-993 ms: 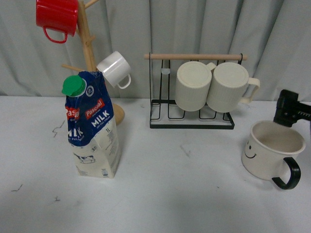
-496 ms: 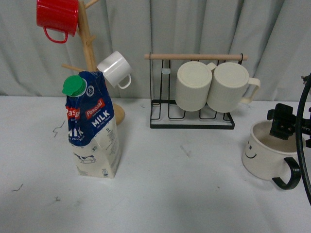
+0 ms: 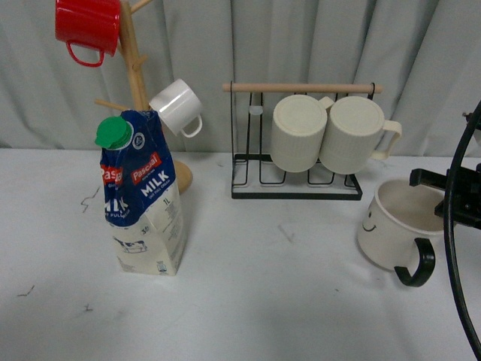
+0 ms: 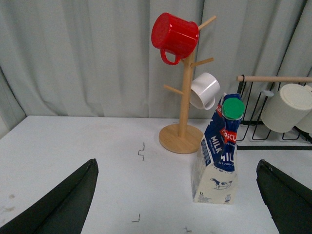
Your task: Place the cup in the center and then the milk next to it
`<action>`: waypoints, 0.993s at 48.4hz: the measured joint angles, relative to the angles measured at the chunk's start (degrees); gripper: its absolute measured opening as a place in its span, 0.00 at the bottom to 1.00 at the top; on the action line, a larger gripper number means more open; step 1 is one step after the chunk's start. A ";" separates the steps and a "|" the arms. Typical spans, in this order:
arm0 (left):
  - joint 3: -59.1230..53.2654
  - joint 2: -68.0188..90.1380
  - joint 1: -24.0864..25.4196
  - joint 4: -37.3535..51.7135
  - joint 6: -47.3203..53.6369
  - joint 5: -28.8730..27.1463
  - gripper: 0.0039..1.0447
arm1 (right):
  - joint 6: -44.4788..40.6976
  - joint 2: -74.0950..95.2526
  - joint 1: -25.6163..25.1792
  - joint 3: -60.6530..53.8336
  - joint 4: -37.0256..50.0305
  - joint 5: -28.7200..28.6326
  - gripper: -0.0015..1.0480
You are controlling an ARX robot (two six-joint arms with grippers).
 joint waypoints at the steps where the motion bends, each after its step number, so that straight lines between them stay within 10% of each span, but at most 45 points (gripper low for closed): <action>1: 0.00 0.00 0.00 0.00 0.00 0.00 0.94 | 0.00 -0.46 0.33 -0.07 0.00 0.00 0.03; 25: 0.00 0.00 0.00 -0.02 0.00 -0.02 0.94 | 0.44 5.18 13.97 10.97 -6.21 4.48 0.03; 48: 0.00 0.00 0.00 -0.02 0.00 -0.02 0.94 | 0.52 9.11 16.06 14.93 -9.94 4.83 0.03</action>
